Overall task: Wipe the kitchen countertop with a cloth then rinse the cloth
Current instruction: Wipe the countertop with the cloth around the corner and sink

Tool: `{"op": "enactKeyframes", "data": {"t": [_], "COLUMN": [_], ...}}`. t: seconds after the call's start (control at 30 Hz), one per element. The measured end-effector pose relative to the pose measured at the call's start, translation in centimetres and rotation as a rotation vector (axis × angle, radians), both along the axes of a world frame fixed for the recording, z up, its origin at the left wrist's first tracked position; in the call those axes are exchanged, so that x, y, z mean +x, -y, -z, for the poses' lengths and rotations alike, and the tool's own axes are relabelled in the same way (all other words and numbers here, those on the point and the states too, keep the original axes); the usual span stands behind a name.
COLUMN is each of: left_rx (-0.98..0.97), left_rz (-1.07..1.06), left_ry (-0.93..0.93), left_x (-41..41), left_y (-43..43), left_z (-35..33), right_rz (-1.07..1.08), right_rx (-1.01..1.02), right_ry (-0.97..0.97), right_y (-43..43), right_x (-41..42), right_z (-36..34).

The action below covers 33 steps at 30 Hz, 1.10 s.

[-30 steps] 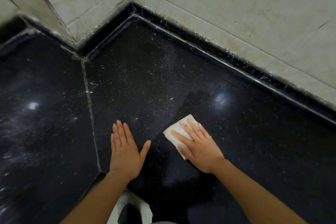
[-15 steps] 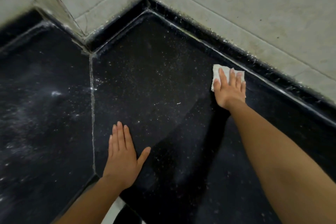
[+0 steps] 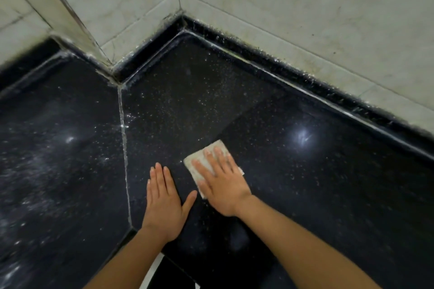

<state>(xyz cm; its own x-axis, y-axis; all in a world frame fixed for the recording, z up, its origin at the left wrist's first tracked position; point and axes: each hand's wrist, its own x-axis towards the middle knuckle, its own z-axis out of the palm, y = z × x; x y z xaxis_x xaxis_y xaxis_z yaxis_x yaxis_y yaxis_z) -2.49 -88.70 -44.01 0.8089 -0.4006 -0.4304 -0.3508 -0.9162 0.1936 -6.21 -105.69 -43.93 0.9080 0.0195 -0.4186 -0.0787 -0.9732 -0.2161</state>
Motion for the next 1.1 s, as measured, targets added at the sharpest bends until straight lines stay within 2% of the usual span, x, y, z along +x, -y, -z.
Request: {"op": "enactKeyframes", "data": {"t": [0.13, 0.2, 0.33, 0.43, 0.53, 0.6, 0.77, 0.93, 1.03, 1.1], "left_rx": [-0.009, -0.013, -0.034, -0.031, -0.035, -0.059, -0.058, 0.008, 0.029, 0.027], "left_rz": [0.0, -0.001, -0.008, -0.009, -0.002, -0.003, 0.01, 0.039, 0.051, 0.067], "left_ry": [-0.01, -0.004, -0.01, -0.018, 0.002, 0.027, 0.128, 0.159, 0.16, 0.179], "left_x": [0.0, 0.1, 0.2, 0.1, 0.2, 0.2, -0.1, -0.1, 0.4, 1.5], "left_y": [0.0, -0.1, -0.3, -0.2, -0.2, -0.1, -0.3, -0.6, -0.6, 0.0], "left_z": [-0.2, -0.1, 0.1, 0.0, 0.0, 0.1, 1.3, 1.2, 0.8, 0.0], "right_rz": [-0.141, -0.114, 0.252, 0.595, 0.8, 0.749, 0.263, 0.021, 0.004, 0.186], "right_rx": [0.03, -0.027, -0.15, -0.104, -0.08, -0.066, -0.027, 0.017, 0.019, 0.003], "right_ry": [0.039, 0.054, 0.052, -0.015, -0.032, -0.058, -0.058, -0.032, 0.002, 0.029], "right_y": [2.2, 4.6, 10.9, 14.4, 13.3, 10.5, 1.9, -1.4, 1.2, 4.4], "right_x": [-0.5, 0.1, 2.0, 3.0, 4.7, 6.1, 7.2, 6.1, 5.1, 4.2], "right_z": [-0.4, -0.2, 0.4, -0.2, -0.3, -0.2, -0.2, -0.5, -0.6, -0.4]}}
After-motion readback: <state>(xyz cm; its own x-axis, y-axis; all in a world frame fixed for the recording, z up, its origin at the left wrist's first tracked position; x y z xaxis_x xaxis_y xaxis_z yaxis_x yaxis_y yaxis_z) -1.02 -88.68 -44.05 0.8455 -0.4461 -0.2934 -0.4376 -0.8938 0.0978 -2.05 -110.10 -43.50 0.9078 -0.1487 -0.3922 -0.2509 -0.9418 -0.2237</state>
